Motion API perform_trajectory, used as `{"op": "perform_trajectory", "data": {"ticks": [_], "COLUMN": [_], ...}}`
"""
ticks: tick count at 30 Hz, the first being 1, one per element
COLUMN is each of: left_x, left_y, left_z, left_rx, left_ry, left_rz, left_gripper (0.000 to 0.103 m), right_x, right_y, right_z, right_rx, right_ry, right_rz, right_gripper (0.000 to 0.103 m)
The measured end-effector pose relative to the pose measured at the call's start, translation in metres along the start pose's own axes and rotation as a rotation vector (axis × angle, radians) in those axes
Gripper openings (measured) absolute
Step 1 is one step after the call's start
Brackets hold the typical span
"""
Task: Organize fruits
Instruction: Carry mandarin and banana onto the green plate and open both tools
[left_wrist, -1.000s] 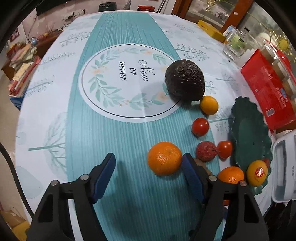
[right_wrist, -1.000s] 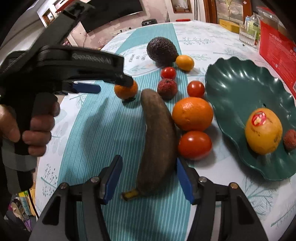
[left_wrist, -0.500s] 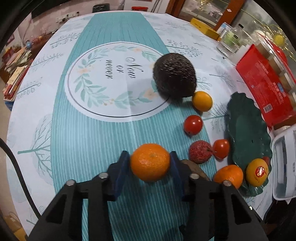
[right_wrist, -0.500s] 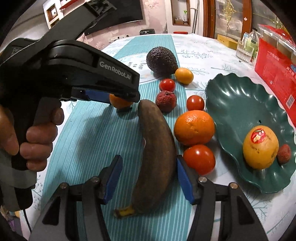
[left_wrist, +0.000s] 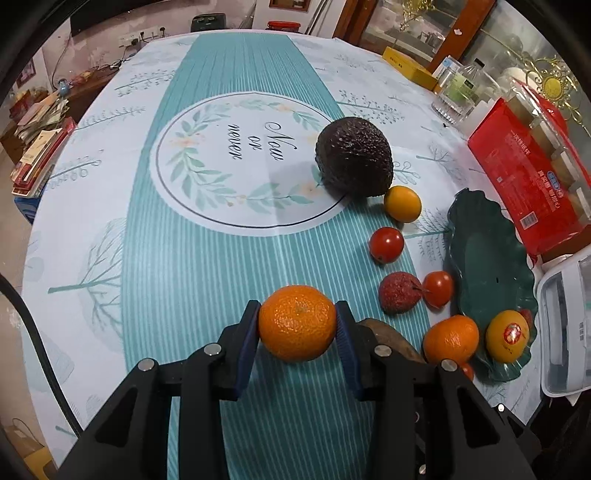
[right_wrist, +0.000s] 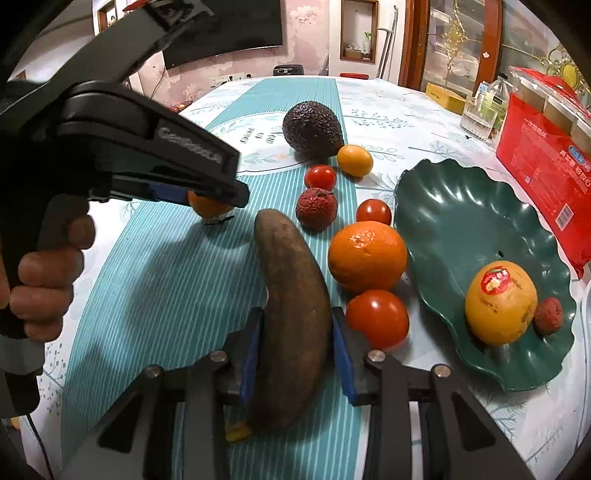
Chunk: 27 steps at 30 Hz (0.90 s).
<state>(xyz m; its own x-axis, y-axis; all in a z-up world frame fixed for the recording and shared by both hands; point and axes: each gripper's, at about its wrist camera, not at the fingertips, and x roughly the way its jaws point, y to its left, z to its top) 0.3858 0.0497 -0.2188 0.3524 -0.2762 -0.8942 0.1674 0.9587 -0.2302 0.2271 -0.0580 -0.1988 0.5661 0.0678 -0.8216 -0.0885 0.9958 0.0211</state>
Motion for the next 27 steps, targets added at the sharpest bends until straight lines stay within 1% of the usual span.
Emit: {"op": "perform_trajectory", "data": {"ticks": [5, 9, 13, 19, 25, 27], "left_x": [-0.020, -0.040, -0.057, -0.090, -0.124, -0.130], "left_y": [0.002, 0.003, -0.001, -0.009, -0.018, -0.022], "left_z": [-0.015, -0.032, -0.047, -0.070, -0.092, -0.098], "left_rx": [0.004, 0.007, 0.016, 0.010, -0.017, -0.021], "left_ry": [-0.015, -0.029, -0.041, -0.059, -0.088, -0.090], "left_rz": [-0.008, -0.021, -0.025, -0.029, -0.059, -0.068], "left_gripper": [0.038, 0.038, 0.038, 0.038, 0.038, 0.038], "right_x": [-0.014, -0.031, -0.052, -0.078, -0.107, -0.113], "right_y": [0.005, 0.013, 0.015, 0.009, -0.007, -0.014], "right_z": [-0.007, -0.019, -0.030, -0.040, -0.043, -0.043], "right_rx": [0.009, 0.007, 0.017, 0.016, 0.006, -0.001], "right_ry": [0.004, -0.002, -0.016, -0.009, -0.024, -0.023], "right_rz": [0.001, -0.004, 0.015, 0.024, 0.025, 0.026], "right_gripper": [0.035, 0.035, 0.035, 0.035, 0.035, 0.035]}}
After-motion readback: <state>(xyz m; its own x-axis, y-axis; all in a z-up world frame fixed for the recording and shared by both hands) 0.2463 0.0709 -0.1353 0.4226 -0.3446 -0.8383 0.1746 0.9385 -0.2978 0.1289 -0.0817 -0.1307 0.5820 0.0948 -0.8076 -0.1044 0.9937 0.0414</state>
